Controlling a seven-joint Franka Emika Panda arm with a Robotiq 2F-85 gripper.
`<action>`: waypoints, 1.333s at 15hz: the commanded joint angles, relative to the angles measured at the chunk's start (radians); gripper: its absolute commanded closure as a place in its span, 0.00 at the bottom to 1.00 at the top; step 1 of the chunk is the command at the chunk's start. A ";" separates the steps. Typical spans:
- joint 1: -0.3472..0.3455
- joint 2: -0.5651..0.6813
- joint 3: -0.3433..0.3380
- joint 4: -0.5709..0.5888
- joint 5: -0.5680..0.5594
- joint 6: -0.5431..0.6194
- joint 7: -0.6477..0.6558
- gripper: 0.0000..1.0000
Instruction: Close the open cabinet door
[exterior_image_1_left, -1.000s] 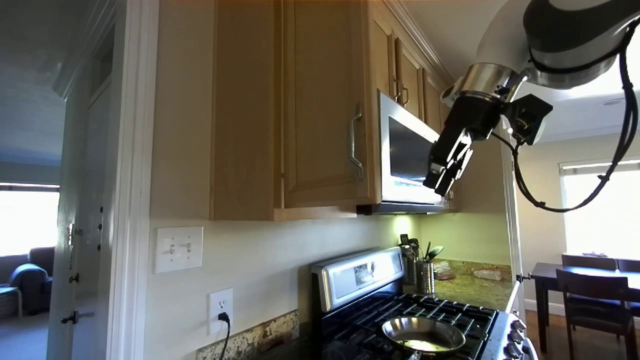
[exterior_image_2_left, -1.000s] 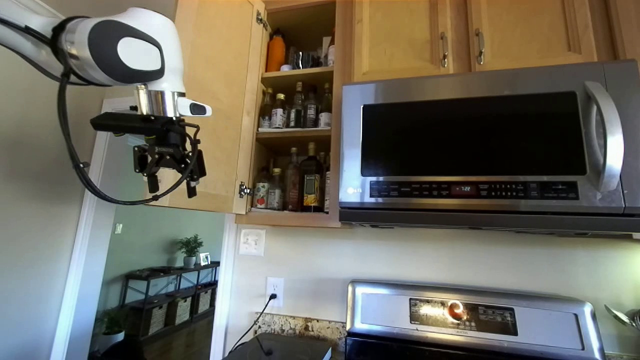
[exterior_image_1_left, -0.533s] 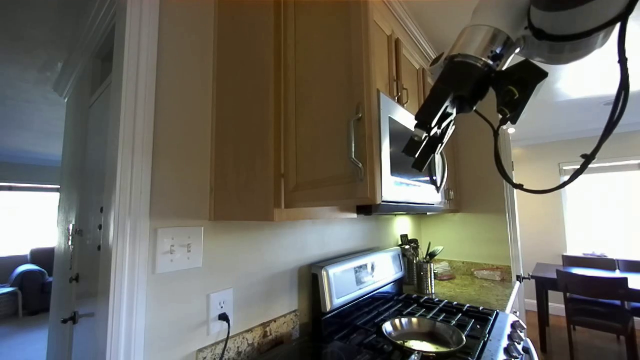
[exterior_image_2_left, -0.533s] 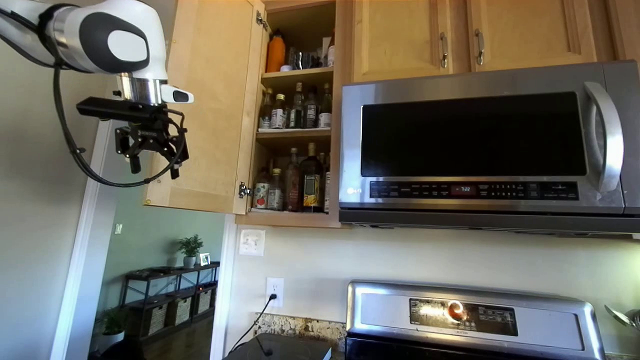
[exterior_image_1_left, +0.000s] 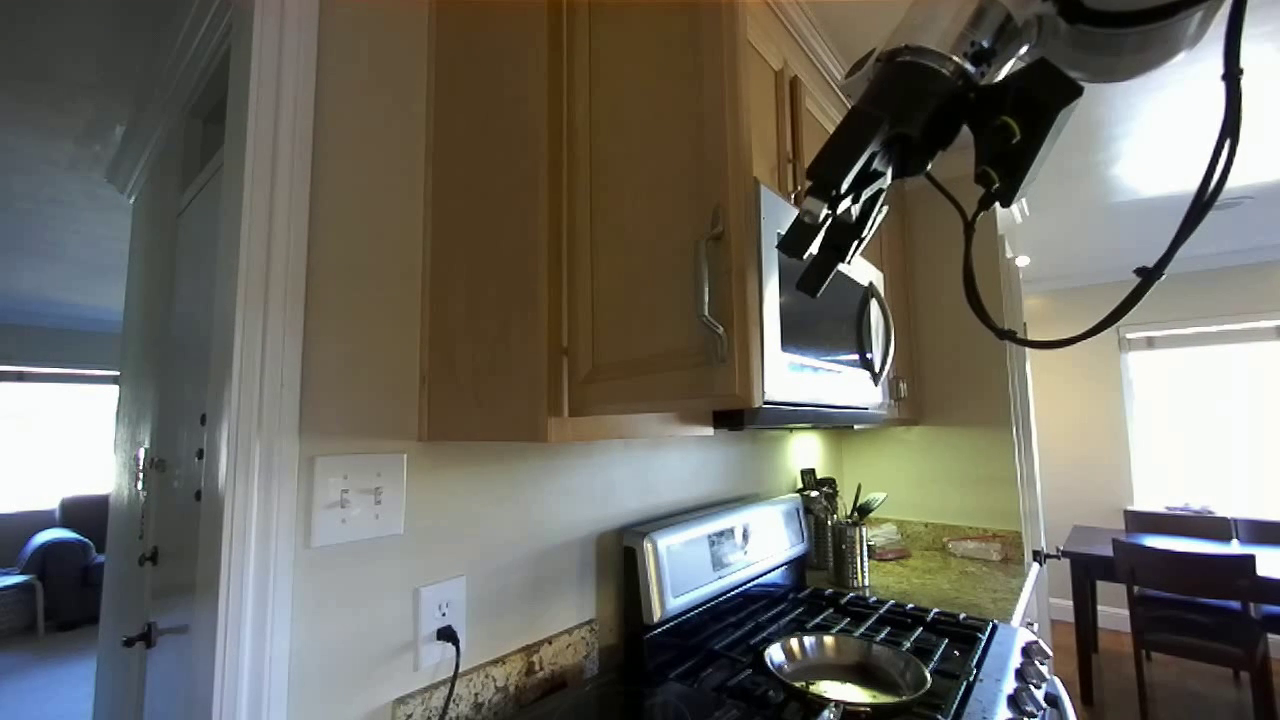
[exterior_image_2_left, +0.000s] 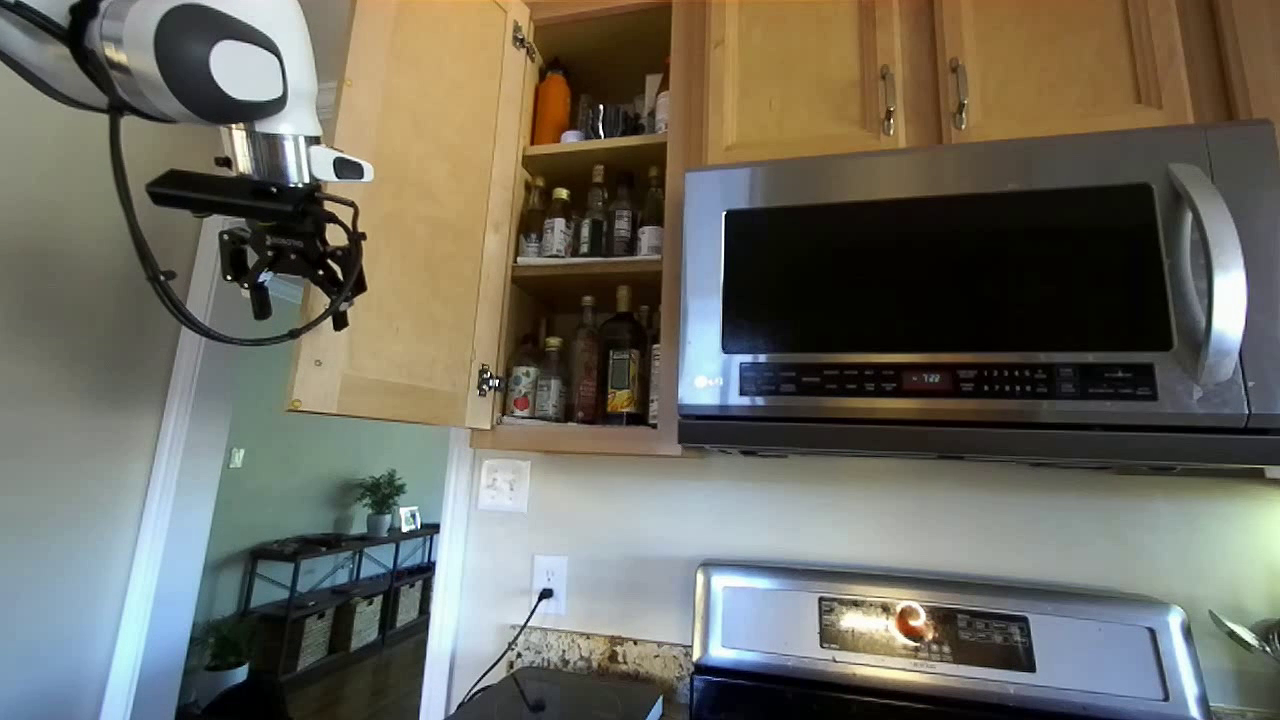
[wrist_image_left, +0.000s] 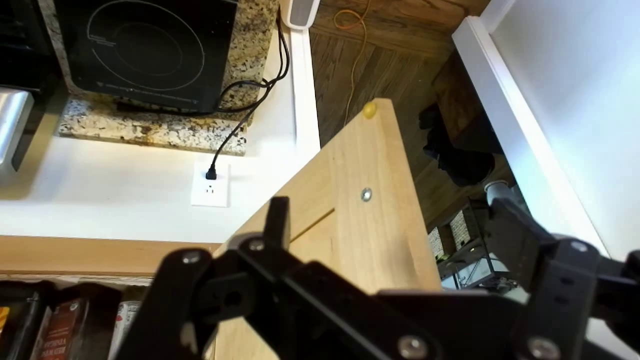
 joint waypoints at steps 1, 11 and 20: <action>0.004 0.052 0.010 0.023 0.002 0.063 0.012 0.00; -0.025 0.045 -0.039 0.019 -0.069 0.046 -0.018 0.00; -0.180 0.027 -0.158 -0.006 -0.249 0.080 -0.013 0.00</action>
